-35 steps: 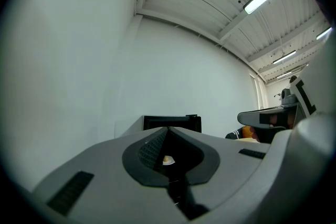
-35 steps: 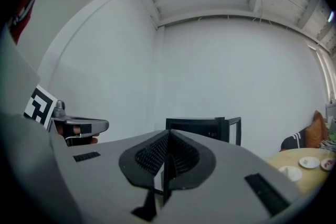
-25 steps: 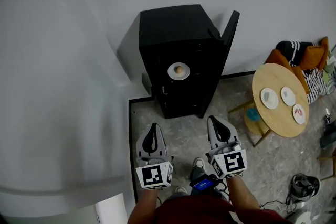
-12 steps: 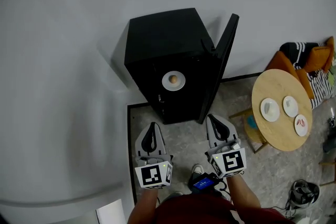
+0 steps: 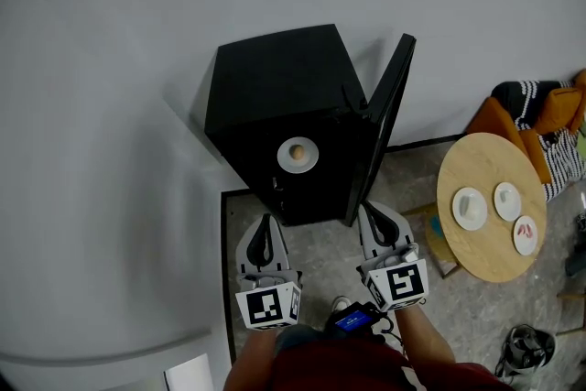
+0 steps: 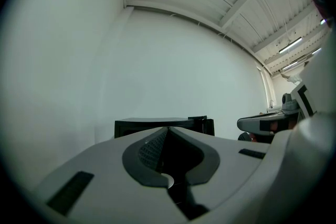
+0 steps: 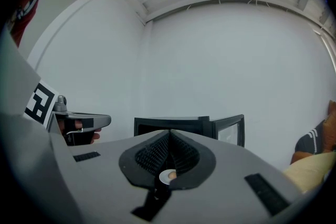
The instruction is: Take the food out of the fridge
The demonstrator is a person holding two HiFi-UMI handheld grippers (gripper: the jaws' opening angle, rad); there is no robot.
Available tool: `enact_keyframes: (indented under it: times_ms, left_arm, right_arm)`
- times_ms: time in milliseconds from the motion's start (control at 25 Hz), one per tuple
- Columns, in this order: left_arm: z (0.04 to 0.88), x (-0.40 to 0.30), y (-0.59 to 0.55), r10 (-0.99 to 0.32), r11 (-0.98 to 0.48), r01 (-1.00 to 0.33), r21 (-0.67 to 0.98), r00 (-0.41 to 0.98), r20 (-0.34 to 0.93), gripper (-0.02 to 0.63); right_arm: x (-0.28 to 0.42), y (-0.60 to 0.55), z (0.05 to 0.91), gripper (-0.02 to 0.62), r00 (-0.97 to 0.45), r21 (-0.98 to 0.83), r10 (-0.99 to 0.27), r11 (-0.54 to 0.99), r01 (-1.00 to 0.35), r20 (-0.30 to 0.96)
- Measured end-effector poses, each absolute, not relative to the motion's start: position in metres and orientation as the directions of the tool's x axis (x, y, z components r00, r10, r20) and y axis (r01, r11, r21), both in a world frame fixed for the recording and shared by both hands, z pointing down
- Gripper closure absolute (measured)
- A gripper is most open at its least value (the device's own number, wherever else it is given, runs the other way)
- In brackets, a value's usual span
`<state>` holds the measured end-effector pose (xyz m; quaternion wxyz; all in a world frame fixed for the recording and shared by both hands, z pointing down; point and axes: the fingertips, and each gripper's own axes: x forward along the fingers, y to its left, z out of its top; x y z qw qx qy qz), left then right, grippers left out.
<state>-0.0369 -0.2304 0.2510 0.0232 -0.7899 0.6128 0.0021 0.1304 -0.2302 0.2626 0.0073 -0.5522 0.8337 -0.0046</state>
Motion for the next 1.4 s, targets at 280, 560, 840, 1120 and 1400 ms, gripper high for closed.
enact_keyframes:
  times_ms: [280, 560, 840, 1120, 1400]
  left_arm:
    - [0.253, -0.051, -0.242, -0.972, -0.231, -0.972, -0.041, 0.232, -0.036, 0.593]
    - [0.244, -0.072, -0.247, -0.972, -0.227, -0.974, 0.025, 0.225, -0.066, 0.594]
    - [0.243, -0.090, -0.249, -0.972, -0.226, -0.973, 0.048, 0.222, -0.080, 0.592]
    - [0.242, -0.094, -0.249, -0.970, -0.233, -0.971, 0.056, 0.228, -0.083, 0.594]
    - [0.259, -0.092, -0.256, -0.961, -0.269, -0.963, -0.018, 0.270, -0.055, 0.594]
  right_arm:
    - [0.116, -0.244, 0.263, 0.574, -0.405, -0.002, -0.914, 0.405, -0.914, -0.004]
    - [0.093, -0.247, 0.259, 0.574, -0.391, 0.008, -0.921, 0.391, -0.921, 0.001]
    - [0.073, -0.250, 0.257, 0.574, -0.392, 0.027, -0.920, 0.392, -0.919, 0.004]
    - [0.066, -0.250, 0.258, 0.574, -0.394, 0.030, -0.919, 0.394, -0.919, 0.008]
    - [0.058, -0.257, 0.272, 0.574, -0.406, 0.045, -0.913, 0.407, -0.912, 0.036]
